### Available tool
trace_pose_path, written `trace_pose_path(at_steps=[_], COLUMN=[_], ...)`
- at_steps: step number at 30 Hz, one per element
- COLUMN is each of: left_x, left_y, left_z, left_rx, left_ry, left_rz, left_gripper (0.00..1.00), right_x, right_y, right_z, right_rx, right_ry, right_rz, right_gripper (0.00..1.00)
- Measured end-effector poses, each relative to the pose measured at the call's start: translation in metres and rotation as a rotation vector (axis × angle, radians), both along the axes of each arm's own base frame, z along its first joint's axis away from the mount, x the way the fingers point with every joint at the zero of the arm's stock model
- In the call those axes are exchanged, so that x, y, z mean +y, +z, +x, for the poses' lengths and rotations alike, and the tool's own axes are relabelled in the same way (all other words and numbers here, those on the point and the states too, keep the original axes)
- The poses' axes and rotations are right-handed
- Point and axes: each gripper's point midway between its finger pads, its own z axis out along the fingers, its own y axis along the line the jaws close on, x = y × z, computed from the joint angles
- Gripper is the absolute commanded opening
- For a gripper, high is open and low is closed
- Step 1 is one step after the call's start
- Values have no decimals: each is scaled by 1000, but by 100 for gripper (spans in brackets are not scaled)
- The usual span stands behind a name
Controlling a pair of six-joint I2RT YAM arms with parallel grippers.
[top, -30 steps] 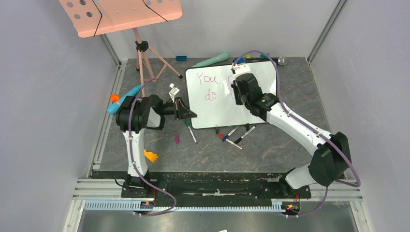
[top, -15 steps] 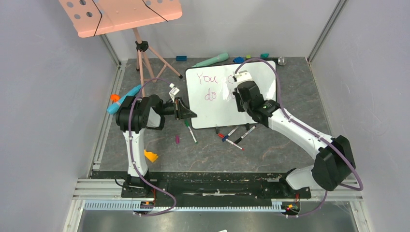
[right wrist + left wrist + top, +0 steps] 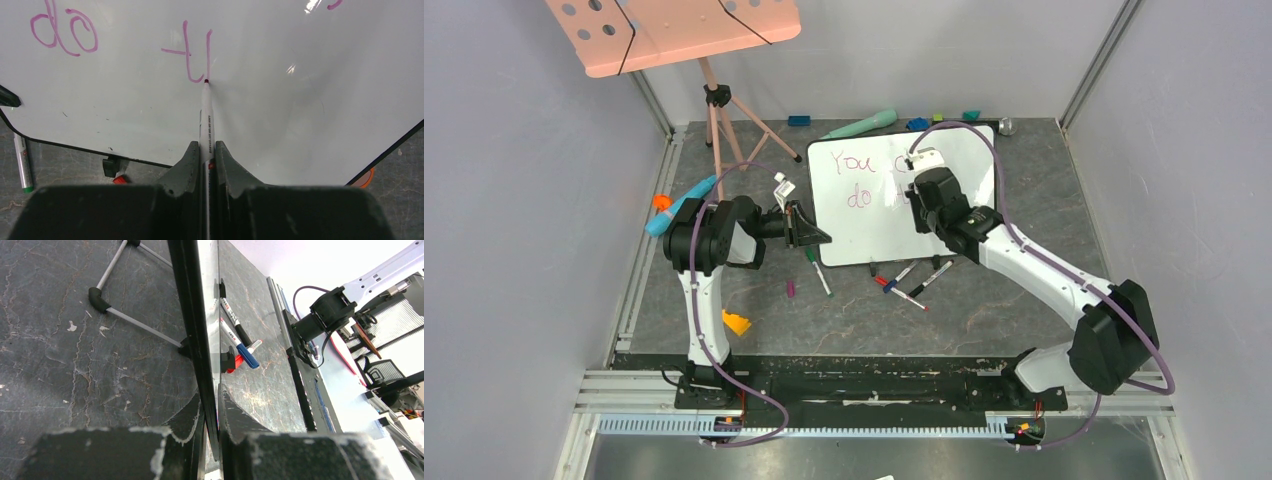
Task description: Write a sentence on the whiteboard
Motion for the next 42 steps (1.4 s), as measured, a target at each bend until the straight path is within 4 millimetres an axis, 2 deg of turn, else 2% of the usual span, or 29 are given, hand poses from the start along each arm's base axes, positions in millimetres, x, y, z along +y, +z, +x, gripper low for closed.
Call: trace_pose_path(at_steps=[8,37,42], left_x=[0,0,0], left_y=[0,0,0], left_z=[0,0,0], left_rx=[1,2,2], left_ry=[0,0,0], left_rz=[0,0,0], left_gripper=[2,2,2], right_x=[5,-10,-12], right_y=[13,19,12], right_z=[13,17,12], right_rx=[-18,-38,-26], right_ry=[-8,-61,-57], right_rz=[11,-6,-5], right_gripper=[0,0,0])
